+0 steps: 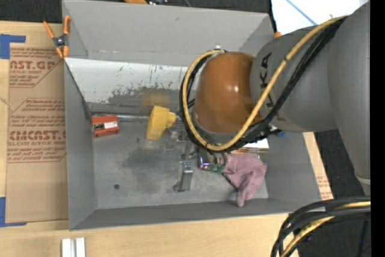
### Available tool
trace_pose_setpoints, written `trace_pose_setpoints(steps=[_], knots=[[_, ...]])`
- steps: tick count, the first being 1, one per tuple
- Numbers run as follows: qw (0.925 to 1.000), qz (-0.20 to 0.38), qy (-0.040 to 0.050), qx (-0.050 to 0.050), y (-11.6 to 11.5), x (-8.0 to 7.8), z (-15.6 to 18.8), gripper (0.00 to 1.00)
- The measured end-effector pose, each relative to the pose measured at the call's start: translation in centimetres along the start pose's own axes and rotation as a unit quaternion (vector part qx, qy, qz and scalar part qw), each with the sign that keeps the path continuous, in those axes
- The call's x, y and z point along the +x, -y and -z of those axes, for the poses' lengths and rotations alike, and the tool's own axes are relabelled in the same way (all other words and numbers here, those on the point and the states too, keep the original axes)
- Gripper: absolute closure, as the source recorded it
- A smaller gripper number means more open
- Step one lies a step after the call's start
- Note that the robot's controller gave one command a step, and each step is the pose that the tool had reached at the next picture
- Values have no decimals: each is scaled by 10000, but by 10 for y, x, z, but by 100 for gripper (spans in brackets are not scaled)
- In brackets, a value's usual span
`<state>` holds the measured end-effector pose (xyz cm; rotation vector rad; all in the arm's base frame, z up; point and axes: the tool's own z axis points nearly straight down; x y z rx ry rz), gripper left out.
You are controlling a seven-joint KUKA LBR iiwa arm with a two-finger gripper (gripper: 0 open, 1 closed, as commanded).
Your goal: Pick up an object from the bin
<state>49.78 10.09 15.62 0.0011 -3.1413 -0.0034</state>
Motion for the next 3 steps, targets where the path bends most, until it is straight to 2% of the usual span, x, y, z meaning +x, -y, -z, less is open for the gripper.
trace_pose_setpoints(steps=[1, 2, 3], knots=[[9999, 126, 39, -2, 16, -15, 61, 0], [9997, 221, -93, 15, 24, 19, -20, 0], [9941, 1082, 56, -2, 30, 18, -25, 0]])
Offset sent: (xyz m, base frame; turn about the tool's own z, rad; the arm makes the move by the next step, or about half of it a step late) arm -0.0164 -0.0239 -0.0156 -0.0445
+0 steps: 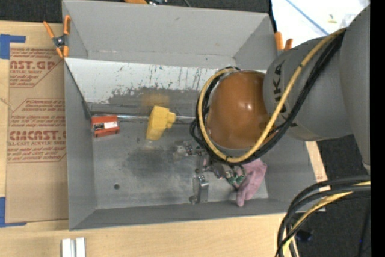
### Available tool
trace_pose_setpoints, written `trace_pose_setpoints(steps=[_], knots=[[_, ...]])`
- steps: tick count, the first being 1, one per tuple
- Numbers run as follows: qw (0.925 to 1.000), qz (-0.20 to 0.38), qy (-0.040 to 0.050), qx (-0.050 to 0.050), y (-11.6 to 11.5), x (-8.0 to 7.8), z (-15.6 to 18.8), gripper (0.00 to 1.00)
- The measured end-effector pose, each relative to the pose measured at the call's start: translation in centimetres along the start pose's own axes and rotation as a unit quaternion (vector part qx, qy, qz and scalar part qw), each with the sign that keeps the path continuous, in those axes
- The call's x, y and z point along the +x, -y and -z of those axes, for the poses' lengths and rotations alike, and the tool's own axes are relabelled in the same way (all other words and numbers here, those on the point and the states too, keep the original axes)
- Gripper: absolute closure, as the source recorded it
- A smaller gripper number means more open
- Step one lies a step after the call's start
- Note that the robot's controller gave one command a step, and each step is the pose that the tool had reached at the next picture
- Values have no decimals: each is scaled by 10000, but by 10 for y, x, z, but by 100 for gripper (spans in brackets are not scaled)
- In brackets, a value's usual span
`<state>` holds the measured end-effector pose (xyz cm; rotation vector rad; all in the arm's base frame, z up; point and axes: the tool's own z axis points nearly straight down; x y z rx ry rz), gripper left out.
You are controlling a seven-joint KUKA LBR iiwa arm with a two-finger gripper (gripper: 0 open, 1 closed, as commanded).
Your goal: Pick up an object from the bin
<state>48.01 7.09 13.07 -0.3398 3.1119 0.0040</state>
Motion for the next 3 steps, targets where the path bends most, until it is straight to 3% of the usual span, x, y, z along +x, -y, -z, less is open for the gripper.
trace_pose_setpoints(steps=[1, 2, 3], knots=[[9827, 1850, -99, -29, 22, -4, -14, 0], [9820, 1889, -71, -24, 29, -4, -10, 0], [9825, 1858, -97, -38, 60, -9, -63, 0]])
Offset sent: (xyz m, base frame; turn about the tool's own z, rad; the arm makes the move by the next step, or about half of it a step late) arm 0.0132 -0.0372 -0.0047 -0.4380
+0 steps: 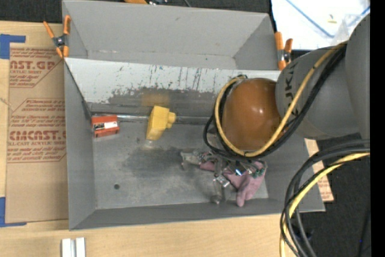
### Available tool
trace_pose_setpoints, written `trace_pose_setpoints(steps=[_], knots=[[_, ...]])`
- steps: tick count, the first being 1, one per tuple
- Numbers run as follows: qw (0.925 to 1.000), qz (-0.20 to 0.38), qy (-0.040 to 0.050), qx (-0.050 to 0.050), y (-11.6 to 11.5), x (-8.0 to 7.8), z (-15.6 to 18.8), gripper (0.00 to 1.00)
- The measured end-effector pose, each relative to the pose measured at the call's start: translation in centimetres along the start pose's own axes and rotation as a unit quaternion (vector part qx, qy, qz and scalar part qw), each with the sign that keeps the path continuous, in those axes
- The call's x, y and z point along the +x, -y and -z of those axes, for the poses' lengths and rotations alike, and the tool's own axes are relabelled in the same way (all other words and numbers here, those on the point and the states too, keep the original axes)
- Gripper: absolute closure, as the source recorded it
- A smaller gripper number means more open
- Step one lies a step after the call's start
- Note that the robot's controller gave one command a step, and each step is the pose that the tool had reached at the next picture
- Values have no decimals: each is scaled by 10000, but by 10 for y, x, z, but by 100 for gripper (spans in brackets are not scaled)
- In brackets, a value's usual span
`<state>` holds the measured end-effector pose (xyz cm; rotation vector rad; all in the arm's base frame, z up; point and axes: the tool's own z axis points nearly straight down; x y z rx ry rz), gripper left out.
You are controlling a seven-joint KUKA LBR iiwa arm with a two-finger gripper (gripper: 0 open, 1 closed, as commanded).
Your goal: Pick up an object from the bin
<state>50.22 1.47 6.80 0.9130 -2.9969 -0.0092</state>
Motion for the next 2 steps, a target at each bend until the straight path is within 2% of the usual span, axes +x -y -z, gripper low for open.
trace_pose_setpoints(steps=[1, 2], knots=[[10000, -76, -36, -26, -3, 0, 21, 0], [10000, -74, 35, 18, 3, -3, 54, 0]])
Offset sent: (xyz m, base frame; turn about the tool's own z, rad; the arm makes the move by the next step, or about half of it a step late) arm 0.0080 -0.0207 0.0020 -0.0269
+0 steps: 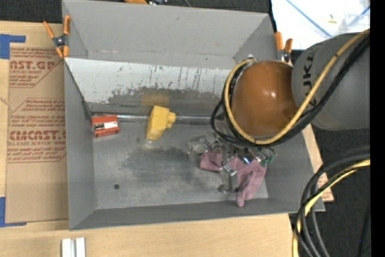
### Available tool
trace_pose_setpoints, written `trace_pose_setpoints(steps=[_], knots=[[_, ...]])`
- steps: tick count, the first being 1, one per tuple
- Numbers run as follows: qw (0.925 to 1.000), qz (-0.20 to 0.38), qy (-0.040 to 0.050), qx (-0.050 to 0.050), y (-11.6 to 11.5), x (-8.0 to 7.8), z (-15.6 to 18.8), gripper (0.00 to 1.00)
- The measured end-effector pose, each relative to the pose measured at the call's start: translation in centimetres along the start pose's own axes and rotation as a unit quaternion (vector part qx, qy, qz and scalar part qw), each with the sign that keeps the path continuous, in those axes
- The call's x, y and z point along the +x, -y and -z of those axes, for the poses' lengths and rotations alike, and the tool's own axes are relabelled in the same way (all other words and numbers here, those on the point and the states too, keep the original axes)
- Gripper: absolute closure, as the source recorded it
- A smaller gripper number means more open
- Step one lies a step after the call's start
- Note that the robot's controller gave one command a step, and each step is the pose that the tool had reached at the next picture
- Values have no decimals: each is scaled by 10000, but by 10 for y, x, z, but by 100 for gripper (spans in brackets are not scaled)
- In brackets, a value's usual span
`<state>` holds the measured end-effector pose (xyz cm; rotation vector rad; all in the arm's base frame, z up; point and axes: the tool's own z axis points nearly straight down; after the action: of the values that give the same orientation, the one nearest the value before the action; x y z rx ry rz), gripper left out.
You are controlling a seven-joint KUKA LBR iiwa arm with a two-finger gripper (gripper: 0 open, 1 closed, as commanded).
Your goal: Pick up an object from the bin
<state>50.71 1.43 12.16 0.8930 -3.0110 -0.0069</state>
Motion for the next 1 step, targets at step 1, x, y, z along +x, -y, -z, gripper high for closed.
trace_pose_setpoints(steps=[1], knots=[[9990, 444, 0, 5, 0, -21, -17, 0]])
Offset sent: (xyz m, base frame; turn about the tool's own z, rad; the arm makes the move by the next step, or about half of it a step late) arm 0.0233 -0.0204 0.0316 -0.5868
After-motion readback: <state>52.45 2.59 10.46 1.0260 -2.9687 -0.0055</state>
